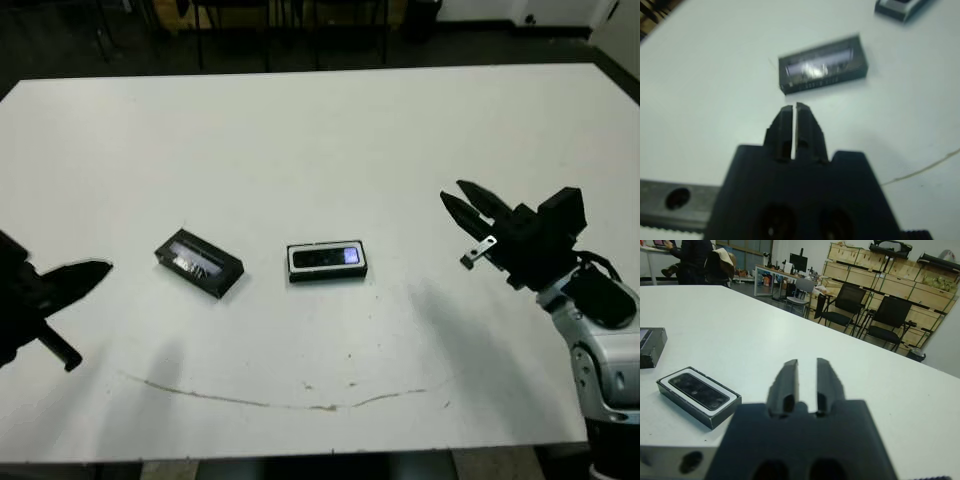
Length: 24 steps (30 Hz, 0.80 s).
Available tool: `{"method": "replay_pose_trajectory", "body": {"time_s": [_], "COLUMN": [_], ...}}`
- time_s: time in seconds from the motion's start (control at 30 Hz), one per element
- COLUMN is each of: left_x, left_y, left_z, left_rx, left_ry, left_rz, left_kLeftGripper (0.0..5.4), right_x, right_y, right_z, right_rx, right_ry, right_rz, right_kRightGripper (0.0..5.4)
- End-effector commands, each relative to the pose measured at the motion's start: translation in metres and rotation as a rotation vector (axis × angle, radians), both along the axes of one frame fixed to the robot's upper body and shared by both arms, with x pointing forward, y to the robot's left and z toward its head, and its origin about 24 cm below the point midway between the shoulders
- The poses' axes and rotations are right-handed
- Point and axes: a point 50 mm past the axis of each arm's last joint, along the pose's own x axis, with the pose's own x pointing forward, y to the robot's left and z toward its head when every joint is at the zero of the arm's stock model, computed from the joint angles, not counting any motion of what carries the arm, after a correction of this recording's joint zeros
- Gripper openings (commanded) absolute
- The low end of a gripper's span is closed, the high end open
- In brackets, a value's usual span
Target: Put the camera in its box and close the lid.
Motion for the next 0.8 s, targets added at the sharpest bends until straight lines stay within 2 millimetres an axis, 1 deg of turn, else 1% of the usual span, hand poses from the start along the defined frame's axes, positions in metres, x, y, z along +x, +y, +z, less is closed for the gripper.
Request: {"method": "replay_pose_trajectory", "body": {"time_s": [0.03,0.23,0.4,0.53,0.67,0.8], "left_x": [0.010,0.030,0.043,0.048,0.050,0.054], "left_y": [-0.001,-0.008,-0.013,-0.018,-0.024,-0.024], "left_z": [-0.011,-0.026,-0.039,-0.049,-0.055,-0.062], "left_rx": [0.049,0.074,0.116,0.134,0.180,0.201], "left_ry": [0.092,0.183,0.243,0.236,0.205,0.204], "left_rz": [-0.010,-0.040,-0.036,0.006,0.032,0.074], "left_kLeftGripper": [0.00,0.00,0.00,0.00,0.00,0.00], "right_x": [0.000,0.000,0.000,-0.001,-0.001,-0.002], "right_y": [-0.005,-0.007,-0.009,-0.011,-0.012,-0.012], "right_z": [-0.001,0.004,0.007,0.009,0.010,0.010], "right_rx": [0.004,0.009,0.006,0.002,0.006,0.008], "right_ry": [0.009,-0.022,-0.051,-0.053,-0.046,-0.041], "right_rz": [-0.009,-0.015,-0.002,-0.006,-0.010,-0.014], "right_kRightGripper": [0.01,0.01,0.01,0.01,0.01,0.01]}}
